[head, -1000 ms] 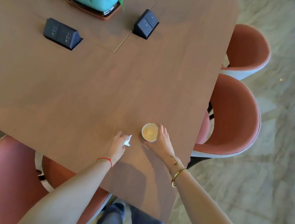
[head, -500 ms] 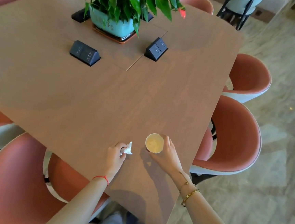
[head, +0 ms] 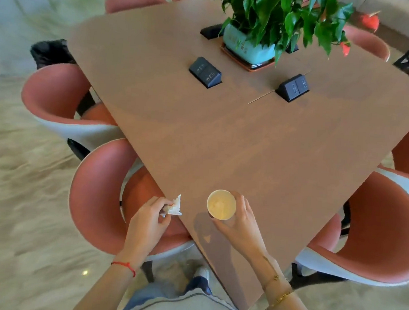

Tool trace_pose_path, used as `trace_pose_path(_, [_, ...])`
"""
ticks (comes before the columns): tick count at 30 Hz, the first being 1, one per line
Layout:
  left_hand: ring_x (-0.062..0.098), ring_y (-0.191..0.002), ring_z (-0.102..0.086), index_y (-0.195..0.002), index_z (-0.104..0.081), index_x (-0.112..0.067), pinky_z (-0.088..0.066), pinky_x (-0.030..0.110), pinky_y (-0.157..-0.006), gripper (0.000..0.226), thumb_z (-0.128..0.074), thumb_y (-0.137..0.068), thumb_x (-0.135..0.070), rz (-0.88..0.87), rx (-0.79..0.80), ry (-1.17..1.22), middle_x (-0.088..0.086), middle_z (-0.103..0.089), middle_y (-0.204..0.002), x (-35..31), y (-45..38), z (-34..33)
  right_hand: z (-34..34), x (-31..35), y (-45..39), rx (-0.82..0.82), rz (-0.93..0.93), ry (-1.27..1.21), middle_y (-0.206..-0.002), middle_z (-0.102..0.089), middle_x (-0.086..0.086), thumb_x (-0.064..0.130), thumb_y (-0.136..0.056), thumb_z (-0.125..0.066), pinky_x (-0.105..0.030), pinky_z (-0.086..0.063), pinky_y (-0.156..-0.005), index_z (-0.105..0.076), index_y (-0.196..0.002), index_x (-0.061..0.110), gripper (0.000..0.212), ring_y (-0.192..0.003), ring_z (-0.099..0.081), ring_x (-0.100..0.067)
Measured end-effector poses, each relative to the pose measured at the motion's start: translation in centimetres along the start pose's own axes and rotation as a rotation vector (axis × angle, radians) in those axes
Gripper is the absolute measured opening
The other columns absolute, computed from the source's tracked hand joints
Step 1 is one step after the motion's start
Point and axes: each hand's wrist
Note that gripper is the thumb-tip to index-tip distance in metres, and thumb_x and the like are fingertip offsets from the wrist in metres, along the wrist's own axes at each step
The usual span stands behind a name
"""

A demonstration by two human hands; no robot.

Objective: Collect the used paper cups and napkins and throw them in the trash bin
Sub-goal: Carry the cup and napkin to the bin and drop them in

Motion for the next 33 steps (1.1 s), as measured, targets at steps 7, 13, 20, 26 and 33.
trace_pose_path(7, [0.005,-0.074,-0.060,-0.097,-0.068,-0.024,-0.046,0.013,-0.064,0.030,-0.073,-0.076,-0.004,0.134,-0.167,0.020,-0.013,-0.062,-0.089,6.7,7.3,7.8,-7.4,6.3,2.4,0.147,0.186,0.007,-0.117,-0.044,0.015,0.041,-0.072,-0.076,-0.022,-0.038,-0.081,-0.035,-0.126,0.035,0.069,-0.111,-0.046,-0.008])
trace_pose_path(13, [0.002,-0.079,-0.058,-0.104,-0.068,-0.025,-0.051,0.023,-0.067,0.031,-0.072,-0.079,-0.007,0.279,-0.248,-0.007,-0.013,-0.061,-0.091,13.0,14.2,15.4,-15.8,13.4,5.8,0.230,0.308,-0.031,-0.131,-0.043,0.012,0.040,-0.073,-0.077,-0.022,-0.039,-0.092,-0.032,-0.138,0.032,0.080,-0.119,-0.044,-0.006])
trace_pose_path(20, [-0.003,-0.080,-0.058,-0.106,-0.066,-0.028,-0.047,0.012,-0.065,0.031,-0.072,-0.081,-0.010,0.406,-0.320,-0.036,-0.016,-0.060,-0.095,20.0,20.3,23.4,-25.1,21.3,8.7,0.348,0.414,-0.106,-0.127,-0.043,0.016,0.037,-0.074,-0.078,-0.013,-0.040,-0.091,-0.035,-0.133,0.037,0.073,-0.115,-0.044,0.000])
trace_pose_path(26, [0.004,-0.077,-0.059,-0.102,-0.066,-0.026,-0.054,0.029,-0.066,0.028,-0.074,-0.080,-0.010,0.486,-0.449,-0.060,-0.013,-0.062,-0.091,24.5,22.3,28.4,-30.8,27.4,7.8,0.435,0.481,-0.120,-0.126,-0.049,0.012,0.036,-0.074,-0.081,-0.028,-0.045,-0.096,-0.041,-0.131,0.029,0.070,-0.116,-0.049,-0.003])
trace_pose_path(33, [0.010,-0.079,-0.061,-0.100,-0.069,-0.017,-0.055,0.038,-0.069,0.021,-0.073,-0.081,-0.009,0.581,-0.555,-0.017,-0.007,-0.064,-0.091,30.2,19.8,32.5,-37.3,32.8,2.4,0.531,0.515,-0.069,-0.129,-0.049,0.008,0.037,-0.074,-0.081,-0.035,-0.045,-0.098,-0.040,-0.134,0.027,0.074,-0.118,-0.049,-0.007])
Point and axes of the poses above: each hand's wrist, its own y-axis away from the middle knuckle, its own z-axis out of the back of the hand, x = y × z
